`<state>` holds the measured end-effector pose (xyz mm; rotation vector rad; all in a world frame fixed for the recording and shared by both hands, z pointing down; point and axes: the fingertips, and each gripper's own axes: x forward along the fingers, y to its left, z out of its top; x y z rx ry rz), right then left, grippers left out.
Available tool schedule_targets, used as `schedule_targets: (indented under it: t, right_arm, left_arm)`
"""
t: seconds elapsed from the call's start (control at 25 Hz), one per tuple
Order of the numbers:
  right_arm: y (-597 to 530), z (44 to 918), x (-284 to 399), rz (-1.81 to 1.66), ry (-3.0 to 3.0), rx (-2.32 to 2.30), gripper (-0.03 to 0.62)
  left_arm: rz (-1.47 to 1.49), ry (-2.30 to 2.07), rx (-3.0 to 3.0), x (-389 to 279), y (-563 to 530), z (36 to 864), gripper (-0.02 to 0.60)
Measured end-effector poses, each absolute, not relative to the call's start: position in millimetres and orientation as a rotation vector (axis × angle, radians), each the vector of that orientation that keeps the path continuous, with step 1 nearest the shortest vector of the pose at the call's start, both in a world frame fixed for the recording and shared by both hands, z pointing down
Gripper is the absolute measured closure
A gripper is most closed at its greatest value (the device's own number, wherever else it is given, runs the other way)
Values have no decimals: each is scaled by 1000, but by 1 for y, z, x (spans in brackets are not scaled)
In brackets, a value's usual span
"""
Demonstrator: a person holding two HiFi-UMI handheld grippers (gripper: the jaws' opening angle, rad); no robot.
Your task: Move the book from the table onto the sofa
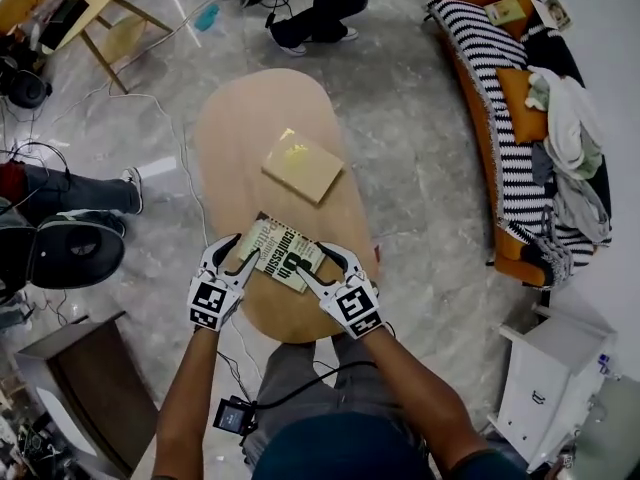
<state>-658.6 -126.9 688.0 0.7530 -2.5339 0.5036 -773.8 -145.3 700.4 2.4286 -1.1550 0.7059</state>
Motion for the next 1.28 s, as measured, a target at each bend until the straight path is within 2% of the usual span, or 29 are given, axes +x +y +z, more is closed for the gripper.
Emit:
schedule_targets:
  t: [0.2, 0.52, 0.84, 1.28]
  right_arm:
    - [-133, 760, -662, 624, -2433, 756, 316]
    - [-117, 874, -648, 833, -2214, 807, 256]
    - [-96, 943, -637, 936, -2092, 848, 255]
    - [-78, 993, -625, 1192, -1952, 966, 253]
  left_arm:
    - [795, -1113, 2302, -789, -147, 783, 330]
    - [906, -1002, 2184, -793, -138, 887, 296]
    - [970, -946, 2111, -800, -131, 952, 268]
    - [956, -948, 2047, -805, -129, 992, 233]
